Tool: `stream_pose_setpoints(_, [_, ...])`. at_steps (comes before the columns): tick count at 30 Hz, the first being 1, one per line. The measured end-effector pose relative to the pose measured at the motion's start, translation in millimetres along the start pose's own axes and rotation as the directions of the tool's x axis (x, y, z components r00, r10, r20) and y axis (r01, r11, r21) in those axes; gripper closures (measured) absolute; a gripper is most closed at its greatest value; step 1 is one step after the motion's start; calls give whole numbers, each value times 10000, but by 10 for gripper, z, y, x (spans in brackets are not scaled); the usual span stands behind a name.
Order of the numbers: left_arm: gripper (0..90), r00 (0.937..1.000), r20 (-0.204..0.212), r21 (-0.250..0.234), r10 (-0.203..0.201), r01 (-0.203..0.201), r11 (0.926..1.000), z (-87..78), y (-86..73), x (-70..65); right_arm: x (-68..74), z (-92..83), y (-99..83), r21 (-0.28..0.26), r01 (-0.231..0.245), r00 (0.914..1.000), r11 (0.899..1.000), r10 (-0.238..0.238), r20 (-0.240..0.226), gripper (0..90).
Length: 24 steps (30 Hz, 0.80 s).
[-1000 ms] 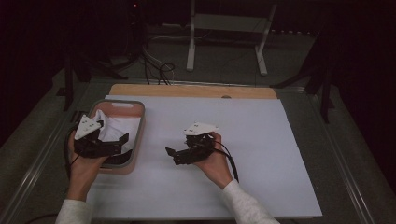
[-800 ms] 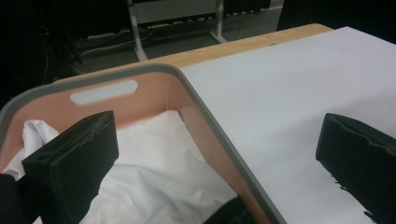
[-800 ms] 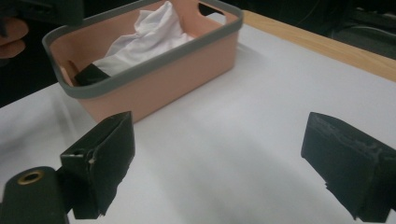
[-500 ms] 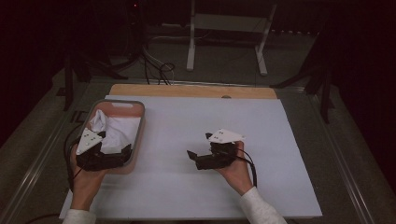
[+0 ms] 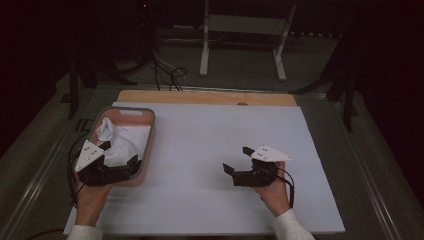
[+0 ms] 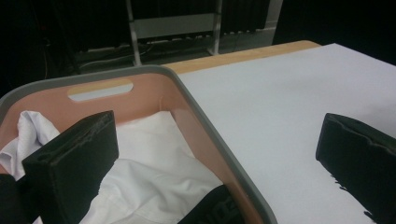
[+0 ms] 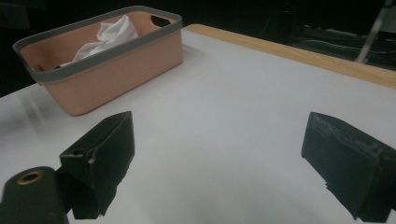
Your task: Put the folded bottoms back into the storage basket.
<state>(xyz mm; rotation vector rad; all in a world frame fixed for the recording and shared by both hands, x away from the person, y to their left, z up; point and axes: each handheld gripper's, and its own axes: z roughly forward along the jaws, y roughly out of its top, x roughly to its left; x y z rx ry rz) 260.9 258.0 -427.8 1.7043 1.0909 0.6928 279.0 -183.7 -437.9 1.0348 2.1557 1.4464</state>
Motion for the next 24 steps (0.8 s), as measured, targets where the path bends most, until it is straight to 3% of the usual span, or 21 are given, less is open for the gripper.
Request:
stream_pose_setpoints(17, [2, 9994, 337, -350, 70, -58, 9994, -5, -7, -69, -301, -515, -392, -634, -689, 9943, 9956, 737, 767, 100])
stream_pose_setpoints(24, [1, 9991, 407, -420, 97, -80, 9991, -2, -9, -86, -362, -596, -499, -634, -817, 9917, 9946, 875, 942, 100])
